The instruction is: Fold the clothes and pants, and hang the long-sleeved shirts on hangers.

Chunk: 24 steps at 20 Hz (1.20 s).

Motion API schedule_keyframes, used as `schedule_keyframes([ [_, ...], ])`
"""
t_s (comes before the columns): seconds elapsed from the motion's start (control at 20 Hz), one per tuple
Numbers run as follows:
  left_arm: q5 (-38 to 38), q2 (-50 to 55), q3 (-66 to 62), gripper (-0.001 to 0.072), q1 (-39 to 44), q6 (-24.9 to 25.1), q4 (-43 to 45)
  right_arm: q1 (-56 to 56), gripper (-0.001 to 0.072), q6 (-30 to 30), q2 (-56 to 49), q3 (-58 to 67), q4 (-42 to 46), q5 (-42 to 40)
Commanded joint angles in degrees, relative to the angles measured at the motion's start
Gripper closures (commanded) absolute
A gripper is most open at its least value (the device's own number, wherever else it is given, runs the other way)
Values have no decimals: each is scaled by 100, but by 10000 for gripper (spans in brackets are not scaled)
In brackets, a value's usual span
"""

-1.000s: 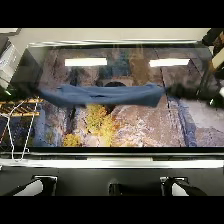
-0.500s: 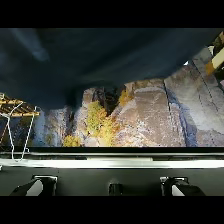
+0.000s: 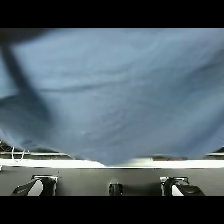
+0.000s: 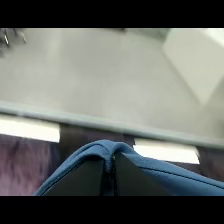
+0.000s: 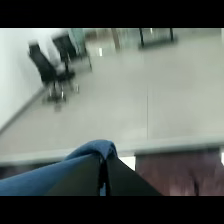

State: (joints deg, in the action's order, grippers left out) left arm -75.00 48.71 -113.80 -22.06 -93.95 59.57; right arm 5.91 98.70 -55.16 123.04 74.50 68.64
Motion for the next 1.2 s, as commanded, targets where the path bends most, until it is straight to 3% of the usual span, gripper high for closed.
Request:
schedule_keyframes([
  [0.0,-688,809,476,690,125,428,-476,-4,685,184,-719,-778,-420,828],
  [0.3,-417,3355,1200,689,940,1126,-435,-15,684,39,-2693,-1849,-485,686],
  [0.65,1740,5775,1154,689,1690,1471,-437,-15,684,31,-4760,-1849,-756,-977],
  [0.75,1985,6151,962,689,1731,1482,-435,-15,684,28,-5062,-1847,-828,-1250],
  [0.9,1696,6299,822,689,1690,1856,-374,-4,684,31,-5180,-1847,-713,-1121],
  [1.15,302,6282,813,689,1438,1895,-258,-4,684,90,-5167,-1836,-66,22],
])
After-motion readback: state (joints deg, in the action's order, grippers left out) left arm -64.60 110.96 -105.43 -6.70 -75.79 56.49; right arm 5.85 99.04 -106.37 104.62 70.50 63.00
